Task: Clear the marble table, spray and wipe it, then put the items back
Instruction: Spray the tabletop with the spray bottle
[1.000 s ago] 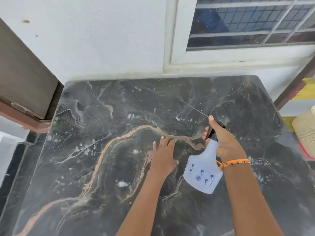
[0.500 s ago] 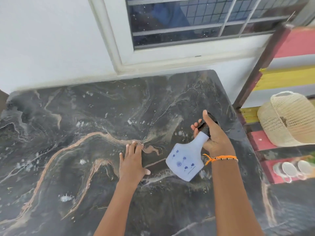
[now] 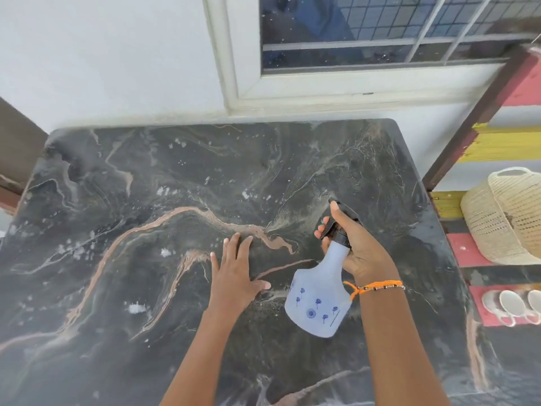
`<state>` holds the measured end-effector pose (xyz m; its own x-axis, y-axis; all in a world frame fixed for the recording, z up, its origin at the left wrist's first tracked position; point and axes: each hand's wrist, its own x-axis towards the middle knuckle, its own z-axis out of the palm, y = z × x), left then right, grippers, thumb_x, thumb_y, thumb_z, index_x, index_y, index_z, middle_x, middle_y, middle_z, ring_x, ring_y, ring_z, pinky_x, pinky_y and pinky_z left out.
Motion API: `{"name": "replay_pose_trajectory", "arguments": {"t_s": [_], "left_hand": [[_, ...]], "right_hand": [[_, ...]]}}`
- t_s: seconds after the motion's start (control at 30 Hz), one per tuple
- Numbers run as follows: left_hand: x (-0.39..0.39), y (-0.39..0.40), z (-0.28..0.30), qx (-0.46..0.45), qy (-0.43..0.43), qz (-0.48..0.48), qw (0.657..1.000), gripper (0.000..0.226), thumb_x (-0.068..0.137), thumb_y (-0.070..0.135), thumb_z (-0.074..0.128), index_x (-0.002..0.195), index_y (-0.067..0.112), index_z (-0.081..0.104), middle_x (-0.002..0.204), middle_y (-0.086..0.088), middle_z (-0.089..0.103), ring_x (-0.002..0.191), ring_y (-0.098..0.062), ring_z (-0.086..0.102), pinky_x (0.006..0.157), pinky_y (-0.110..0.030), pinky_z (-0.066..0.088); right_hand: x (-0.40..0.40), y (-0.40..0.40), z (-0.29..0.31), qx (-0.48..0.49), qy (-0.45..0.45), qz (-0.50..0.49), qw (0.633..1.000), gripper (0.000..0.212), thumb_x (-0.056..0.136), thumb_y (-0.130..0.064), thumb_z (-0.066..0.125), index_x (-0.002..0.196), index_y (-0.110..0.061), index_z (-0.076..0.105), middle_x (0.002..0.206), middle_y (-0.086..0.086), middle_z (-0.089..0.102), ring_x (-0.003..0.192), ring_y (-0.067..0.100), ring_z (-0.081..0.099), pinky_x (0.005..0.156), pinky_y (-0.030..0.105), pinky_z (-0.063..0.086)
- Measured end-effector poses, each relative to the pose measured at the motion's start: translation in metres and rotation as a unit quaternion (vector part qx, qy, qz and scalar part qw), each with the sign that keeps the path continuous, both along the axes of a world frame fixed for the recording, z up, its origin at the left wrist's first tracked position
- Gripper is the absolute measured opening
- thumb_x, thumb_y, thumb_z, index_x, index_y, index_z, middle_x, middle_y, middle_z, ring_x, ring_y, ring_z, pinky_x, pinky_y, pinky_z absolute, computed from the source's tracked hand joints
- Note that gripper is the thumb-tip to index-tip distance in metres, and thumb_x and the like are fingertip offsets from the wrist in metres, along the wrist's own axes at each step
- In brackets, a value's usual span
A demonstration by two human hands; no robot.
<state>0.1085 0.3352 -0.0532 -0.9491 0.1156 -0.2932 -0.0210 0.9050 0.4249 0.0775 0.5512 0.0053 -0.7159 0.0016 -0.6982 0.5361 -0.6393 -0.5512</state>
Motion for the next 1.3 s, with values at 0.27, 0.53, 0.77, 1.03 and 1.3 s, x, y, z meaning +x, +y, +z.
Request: {"name": "replay_pose_trajectory", "arguments": {"t_s": [0.27, 0.53, 0.77, 1.03, 1.3], "left_hand": [[0.094, -0.134, 0.007, -0.018, -0.033, 0.154, 0.987, 0.108, 0.068, 0.049, 0.074, 0.148, 0.027, 0.005, 0.158, 0.000, -0.005, 0.146, -0.026, -0.009, 0.114, -0.054, -0.006], [0.185, -0.237, 0.009, -0.007, -0.047, 0.332, 0.942, 0.109, 0.069, 0.044, 0.076, 0.149, 0.021, 0.006, 0.157, -0.007, -0.002, 0.146, -0.029, -0.007, 0.113, -0.057, -0.005], [0.216, -0.259, 0.002, -0.037, -0.060, 0.323, 0.944, 0.108, 0.073, 0.047, 0.072, 0.149, 0.020, 0.000, 0.158, -0.007, -0.007, 0.145, -0.030, -0.010, 0.113, -0.057, -0.004], [0.204, -0.238, 0.004, -0.051, -0.030, 0.212, 0.975, 0.097, 0.079, 0.036, 0.070, 0.149, 0.021, 0.004, 0.158, -0.006, -0.007, 0.145, -0.029, -0.014, 0.113, -0.055, -0.010], [0.196, -0.237, 0.004, -0.073, -0.028, 0.139, 0.987, 0.090, 0.079, 0.034, 0.069, 0.148, 0.023, 0.012, 0.158, 0.003, 0.008, 0.147, -0.021, 0.000, 0.113, -0.056, -0.007]], "right_hand": [[0.054, -0.169, 0.000, 0.075, 0.004, 0.302, 0.950, 0.051, 0.043, -0.060, 0.080, 0.066, -0.016, 0.066, 0.065, 0.004, 0.066, 0.066, 0.014, 0.067, 0.053, 0.024, 0.053], [0.107, -0.288, 0.005, 0.134, 0.064, 0.432, 0.890, 0.066, 0.037, -0.077, 0.074, 0.069, -0.020, 0.066, 0.067, 0.001, 0.067, 0.072, 0.013, 0.067, 0.060, 0.024, 0.051], [0.129, -0.344, -0.001, 0.185, 0.033, 0.431, 0.882, 0.051, 0.062, -0.066, 0.070, 0.068, -0.016, 0.061, 0.053, -0.002, 0.058, 0.051, 0.011, 0.056, 0.049, 0.021, 0.046], [0.138, -0.312, -0.008, 0.106, -0.005, 0.313, 0.944, 0.034, 0.062, -0.042, 0.074, 0.070, -0.012, 0.061, 0.057, 0.005, 0.062, 0.061, 0.016, 0.062, 0.040, 0.020, 0.045], [0.158, -0.279, -0.015, 0.209, -0.047, 0.238, 0.947, 0.037, 0.077, -0.043, 0.072, 0.064, -0.010, 0.060, 0.054, 0.003, 0.056, 0.050, 0.017, 0.053, 0.054, 0.026, 0.045]]}}
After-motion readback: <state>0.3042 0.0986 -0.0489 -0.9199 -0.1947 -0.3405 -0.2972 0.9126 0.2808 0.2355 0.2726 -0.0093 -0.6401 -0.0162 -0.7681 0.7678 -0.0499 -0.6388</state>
